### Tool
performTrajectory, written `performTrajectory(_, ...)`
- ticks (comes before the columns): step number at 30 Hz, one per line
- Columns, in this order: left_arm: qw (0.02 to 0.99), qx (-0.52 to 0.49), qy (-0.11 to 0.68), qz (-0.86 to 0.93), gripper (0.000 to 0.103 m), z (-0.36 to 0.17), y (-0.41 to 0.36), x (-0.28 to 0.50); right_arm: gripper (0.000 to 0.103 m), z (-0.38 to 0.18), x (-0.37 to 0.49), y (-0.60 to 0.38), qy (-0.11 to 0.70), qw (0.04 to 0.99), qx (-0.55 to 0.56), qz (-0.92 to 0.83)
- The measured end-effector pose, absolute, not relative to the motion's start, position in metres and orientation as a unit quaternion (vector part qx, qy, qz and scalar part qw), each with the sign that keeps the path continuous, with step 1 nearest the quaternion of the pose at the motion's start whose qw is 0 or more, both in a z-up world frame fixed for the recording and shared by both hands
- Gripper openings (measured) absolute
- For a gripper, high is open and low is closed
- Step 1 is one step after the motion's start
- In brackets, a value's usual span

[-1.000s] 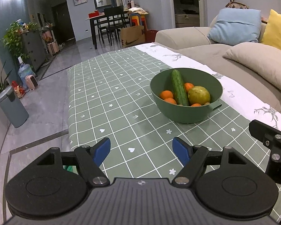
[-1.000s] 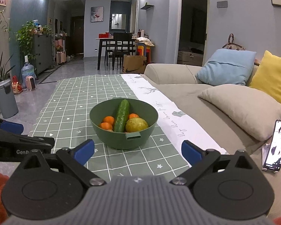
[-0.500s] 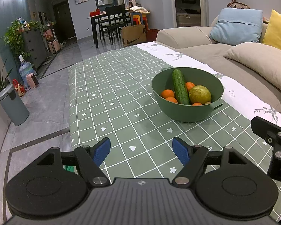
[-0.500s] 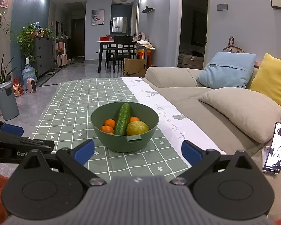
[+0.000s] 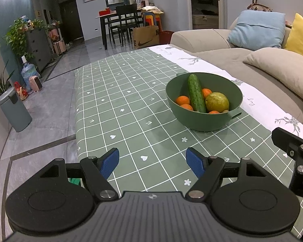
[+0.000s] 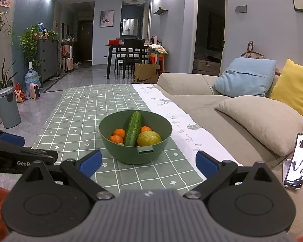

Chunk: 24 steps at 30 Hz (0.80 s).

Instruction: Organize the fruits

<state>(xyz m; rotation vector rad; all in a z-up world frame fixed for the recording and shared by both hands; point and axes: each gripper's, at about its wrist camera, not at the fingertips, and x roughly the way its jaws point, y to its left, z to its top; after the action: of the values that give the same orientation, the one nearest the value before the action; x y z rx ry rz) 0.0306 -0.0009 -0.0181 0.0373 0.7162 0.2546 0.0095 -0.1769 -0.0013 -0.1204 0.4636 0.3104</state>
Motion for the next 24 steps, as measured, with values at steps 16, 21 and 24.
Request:
performTrajectory(16, 0.929, 0.016, 0.348, 0.126, 0.088, -0.0168, 0.0001, 0.0296, 0.095, -0.0027, 0.0101, -0.1758, 0.227, 0.959, -0.059, 0.156)
performTrajectory(21, 0.929, 0.015, 0.348, 0.127, 0.088, -0.0154, 0.0001, 0.0287, 0.095, -0.0041, 0.0108, -0.1761, 0.228, 0.959, -0.058, 0.156)
performTrajectory(24, 0.929, 0.012, 0.348, 0.128, 0.088, -0.0142, 0.0003, 0.0283, 0.095, -0.0049, 0.011, -0.1753, 0.229, 0.959, -0.056, 0.156)
